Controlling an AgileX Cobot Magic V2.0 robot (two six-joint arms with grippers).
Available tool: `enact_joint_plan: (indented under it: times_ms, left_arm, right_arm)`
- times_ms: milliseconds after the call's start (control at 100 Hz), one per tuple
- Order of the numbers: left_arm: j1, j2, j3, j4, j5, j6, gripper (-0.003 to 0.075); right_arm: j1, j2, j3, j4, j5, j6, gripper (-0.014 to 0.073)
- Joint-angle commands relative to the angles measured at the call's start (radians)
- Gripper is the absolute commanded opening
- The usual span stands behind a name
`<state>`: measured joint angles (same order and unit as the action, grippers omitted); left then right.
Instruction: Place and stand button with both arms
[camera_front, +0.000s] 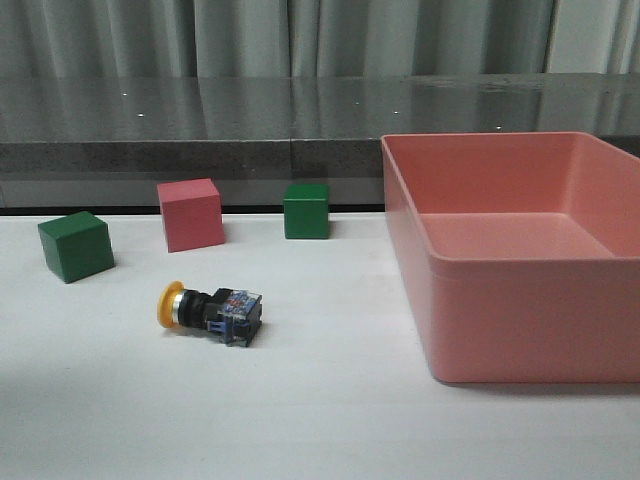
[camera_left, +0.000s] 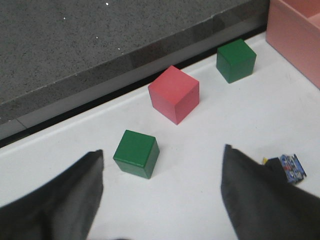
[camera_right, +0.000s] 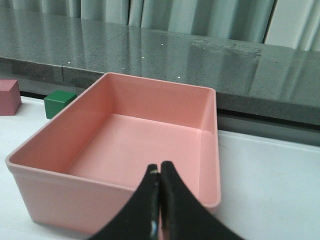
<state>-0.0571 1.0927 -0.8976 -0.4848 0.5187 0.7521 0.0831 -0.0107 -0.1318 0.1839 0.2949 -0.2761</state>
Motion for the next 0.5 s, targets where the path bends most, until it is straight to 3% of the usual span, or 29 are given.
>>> enact_joint_plan:
  times_ms: [0, 80, 130, 250, 350, 490]
  left_arm:
    - [-0.004, 0.016, -0.038, -0.082, -0.095, 0.017, 0.0589]
    - [-0.004, 0.04, -0.038, -0.148, -0.052, 0.009, 0.0586]
    - [-0.008, 0.061, -0.038, -0.187, -0.065, 0.072, 0.0586]
    - [-0.015, 0.139, -0.065, -0.406, -0.029, 0.381, 0.0586]
    - [0.007, 0.248, -0.13, -0.599, 0.164, 0.636, 0.0586]
    - [0.037, 0.419, -0.263, -0.663, 0.462, 0.78, 0.0586]
  right_arm:
    - [0.002, 0.011, -0.027, -0.004, -0.074, -0.002, -0.0062]
    - [0.002, 0.011, -0.027, -0.004, -0.074, -0.002, -0.0062]
    - [0.002, 0.011, -0.027, -0.004, -0.074, -0.002, -0.0062]
    - [0.002, 0.011, -0.027, -0.004, -0.074, -0.002, -0.0062]
    - [0.002, 0.011, -0.027, -0.004, -0.074, -0.002, -0.0062]
    - [0.002, 0.011, -0.027, -0.004, -0.074, -0.002, -0.0062]
